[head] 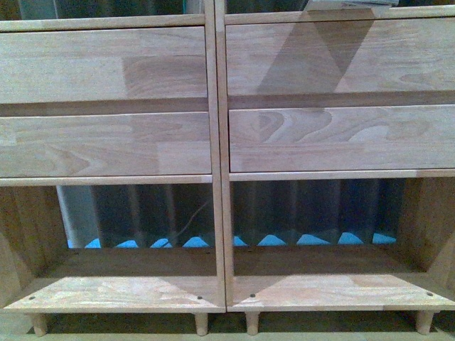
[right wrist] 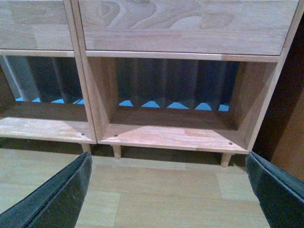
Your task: Organize books on shelf
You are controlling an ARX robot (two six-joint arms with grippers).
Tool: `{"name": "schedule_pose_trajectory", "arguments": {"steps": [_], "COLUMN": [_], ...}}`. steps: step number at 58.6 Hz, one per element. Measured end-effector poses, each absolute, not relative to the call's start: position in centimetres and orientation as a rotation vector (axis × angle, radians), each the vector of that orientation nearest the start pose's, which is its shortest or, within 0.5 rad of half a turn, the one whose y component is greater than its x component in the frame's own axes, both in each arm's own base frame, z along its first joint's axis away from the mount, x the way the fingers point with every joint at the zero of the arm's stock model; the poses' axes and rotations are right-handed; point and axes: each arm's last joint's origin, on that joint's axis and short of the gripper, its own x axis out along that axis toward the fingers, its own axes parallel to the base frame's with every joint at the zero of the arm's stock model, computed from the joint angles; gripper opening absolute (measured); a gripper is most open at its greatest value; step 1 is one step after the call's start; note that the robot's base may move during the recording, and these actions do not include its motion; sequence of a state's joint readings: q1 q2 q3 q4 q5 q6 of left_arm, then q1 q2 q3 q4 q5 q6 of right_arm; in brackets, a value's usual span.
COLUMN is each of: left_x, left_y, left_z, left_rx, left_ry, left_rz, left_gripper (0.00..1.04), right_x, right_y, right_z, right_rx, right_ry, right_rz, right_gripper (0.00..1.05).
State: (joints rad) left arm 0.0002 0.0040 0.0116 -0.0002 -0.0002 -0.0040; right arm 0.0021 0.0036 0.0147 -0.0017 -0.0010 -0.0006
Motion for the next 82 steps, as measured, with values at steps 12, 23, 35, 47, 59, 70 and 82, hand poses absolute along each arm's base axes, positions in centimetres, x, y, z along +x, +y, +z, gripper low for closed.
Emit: {"name": "schedule_pose_trajectory", "arguments": {"steps": [12,23,35,47,59,70,82], "left_x": [9.72,9.72,9.72,9.72,9.72,9.72,9.72], "left_y": [0.00,0.00,0.00,0.00,0.00,0.00,0.00], "left_z": [16.72,16.72,16.72,16.72,16.72,16.72,16.72], "left_rx": [-0.004,-0.004,-0.004,-0.004,-0.004,-0.004,-0.004], "left_ry": [-0.008,-0.008,-0.008,-0.008,-0.008,-0.008,-0.008], "left_rz": [0.000,0.001,0.000,0.001,0.001,0.001,0.000], "left_gripper": [0.97,0.97,0.97,0.97,0.97,0.97,0.97], "right_x": [9.70,9.70,9.70,9.70,9.70,9.70,10.34], "right_y": [0.02,0.02,0.02,0.02,0.02,0.02,-0.26], "right_z": [16.81,16.81,16.81,16.81,16.81,16.81,17.61], "right_rx": [-0.001,-0.001,-0.001,-0.001,0.000,0.000,0.156], "right_ry": [-0.009,-0.010,-0.009,-0.009,-0.009,-0.010,0.077], "right_rz": [0.003,0.003,0.003,0.003,0.003,0.003,0.271], "right_gripper": [0.98,0.98,0.98,0.98,0.98,0.98,0.98]}}
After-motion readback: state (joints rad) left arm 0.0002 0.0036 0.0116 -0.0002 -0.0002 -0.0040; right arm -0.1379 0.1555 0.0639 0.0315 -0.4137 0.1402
